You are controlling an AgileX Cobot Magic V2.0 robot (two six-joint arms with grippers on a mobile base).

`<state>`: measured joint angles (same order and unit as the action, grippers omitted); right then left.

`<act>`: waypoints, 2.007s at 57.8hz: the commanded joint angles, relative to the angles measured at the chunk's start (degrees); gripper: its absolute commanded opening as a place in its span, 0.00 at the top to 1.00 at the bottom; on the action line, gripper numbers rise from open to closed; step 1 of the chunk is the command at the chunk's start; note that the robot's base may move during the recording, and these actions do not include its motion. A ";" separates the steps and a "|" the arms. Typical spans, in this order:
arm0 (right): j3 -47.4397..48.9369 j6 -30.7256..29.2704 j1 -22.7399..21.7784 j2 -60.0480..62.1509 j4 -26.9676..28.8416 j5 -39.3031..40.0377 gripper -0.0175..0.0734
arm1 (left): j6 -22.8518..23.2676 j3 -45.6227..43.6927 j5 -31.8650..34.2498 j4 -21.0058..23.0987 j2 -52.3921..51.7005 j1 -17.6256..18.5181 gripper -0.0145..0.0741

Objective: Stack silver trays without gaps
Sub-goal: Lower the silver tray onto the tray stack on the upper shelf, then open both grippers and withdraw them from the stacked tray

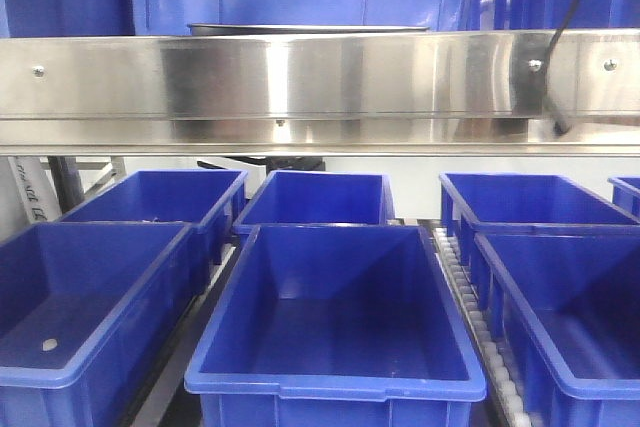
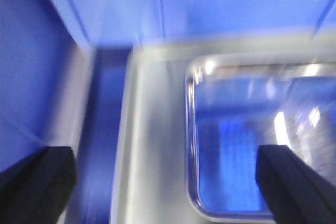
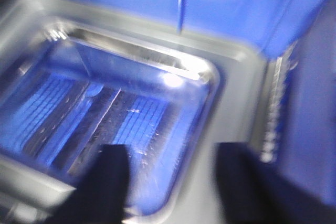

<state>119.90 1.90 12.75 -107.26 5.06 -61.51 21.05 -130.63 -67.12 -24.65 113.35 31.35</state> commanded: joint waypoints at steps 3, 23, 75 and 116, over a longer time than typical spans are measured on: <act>0.61 -1.90 -0.08 4.03 -2.31 -2.22 0.77 | -1.35 -0.52 0.52 -0.32 -3.93 -0.36 0.42; 0.61 -5.11 1.23 17.37 -2.20 -1.72 0.90 | -3.44 -0.52 0.15 -0.10 -13.90 -0.36 0.85; -34.94 -6.56 5.23 76.64 0.69 7.56 0.90 | -10.10 14.41 3.35 2.82 -58.66 -0.36 0.85; -52.68 -6.56 5.23 102.46 0.58 1.39 0.90 | -10.10 73.07 -2.09 19.43 -112.82 -0.36 0.84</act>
<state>70.55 -4.18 17.81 -7.79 6.52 -61.59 11.09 -60.28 -66.47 -6.39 -0.10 31.24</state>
